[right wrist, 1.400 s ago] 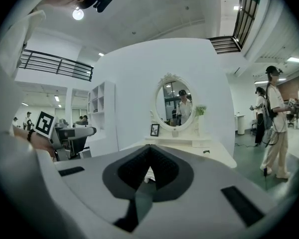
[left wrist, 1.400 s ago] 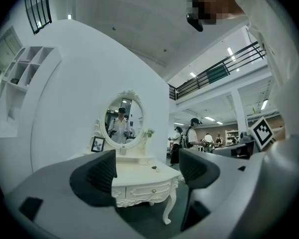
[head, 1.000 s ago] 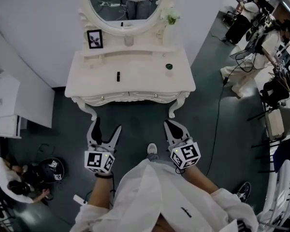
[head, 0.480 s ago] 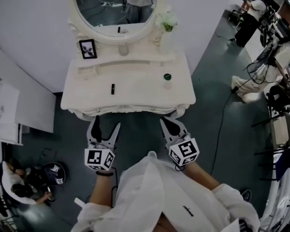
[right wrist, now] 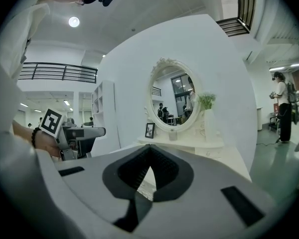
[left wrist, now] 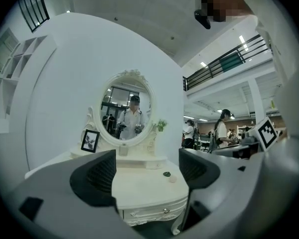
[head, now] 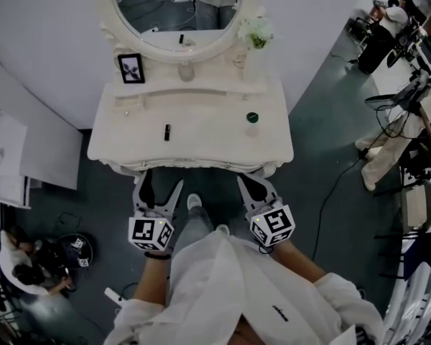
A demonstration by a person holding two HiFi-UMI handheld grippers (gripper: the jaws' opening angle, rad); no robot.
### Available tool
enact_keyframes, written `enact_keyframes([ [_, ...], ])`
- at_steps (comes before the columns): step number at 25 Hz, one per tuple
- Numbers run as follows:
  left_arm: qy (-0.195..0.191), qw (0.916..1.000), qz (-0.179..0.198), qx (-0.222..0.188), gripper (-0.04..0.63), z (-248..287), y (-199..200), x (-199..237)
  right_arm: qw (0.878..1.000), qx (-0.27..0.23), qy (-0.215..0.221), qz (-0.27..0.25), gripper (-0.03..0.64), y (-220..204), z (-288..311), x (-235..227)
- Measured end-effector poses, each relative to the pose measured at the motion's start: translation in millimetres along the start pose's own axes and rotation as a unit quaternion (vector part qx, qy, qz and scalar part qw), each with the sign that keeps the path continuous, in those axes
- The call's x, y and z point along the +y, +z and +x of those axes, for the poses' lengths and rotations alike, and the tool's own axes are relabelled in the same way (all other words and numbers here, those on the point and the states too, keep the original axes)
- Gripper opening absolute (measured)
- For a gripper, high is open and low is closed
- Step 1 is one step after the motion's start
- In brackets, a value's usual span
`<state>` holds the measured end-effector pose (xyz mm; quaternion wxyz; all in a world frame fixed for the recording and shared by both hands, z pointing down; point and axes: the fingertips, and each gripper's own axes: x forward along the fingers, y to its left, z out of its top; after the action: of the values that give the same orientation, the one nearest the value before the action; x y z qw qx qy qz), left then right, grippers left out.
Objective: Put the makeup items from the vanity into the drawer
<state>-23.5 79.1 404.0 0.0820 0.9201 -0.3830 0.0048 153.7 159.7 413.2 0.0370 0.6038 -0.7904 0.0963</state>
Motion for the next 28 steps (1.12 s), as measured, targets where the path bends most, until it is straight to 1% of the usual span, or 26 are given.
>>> enact_keyframes([
  [6,0.005,0.9999,-0.004,0.012,0.376,29,-8,32,1.0,0.004,-0.001,0.003,0.018,-1,36,-10],
  [9,-0.001,0.9998,0.006,0.02,0.376,56,-7,53,1.0,0.005,-0.004,0.003,0.018,1,68,-16],
  [12,-0.011,0.9994,0.0,0.032,0.376,89,-9,74,1.0,0.007,-0.008,0.005,0.018,8,108,-23],
  [17,0.003,0.9971,0.0,0.076,0.376,141,-25,119,1.0,0.011,-0.008,0.001,0.018,22,175,-35],
  [20,0.004,0.9944,0.001,0.105,0.376,167,-38,139,1.0,0.02,-0.009,0.0,0.018,23,210,-40],
  [24,-0.012,0.9911,-0.006,0.132,0.375,197,-55,158,0.999,0.041,-0.017,0.004,0.018,16,250,-49],
  [28,-0.03,0.9867,-0.011,0.159,0.374,216,-73,174,0.998,0.055,-0.011,0.008,0.018,7,281,-49],
])
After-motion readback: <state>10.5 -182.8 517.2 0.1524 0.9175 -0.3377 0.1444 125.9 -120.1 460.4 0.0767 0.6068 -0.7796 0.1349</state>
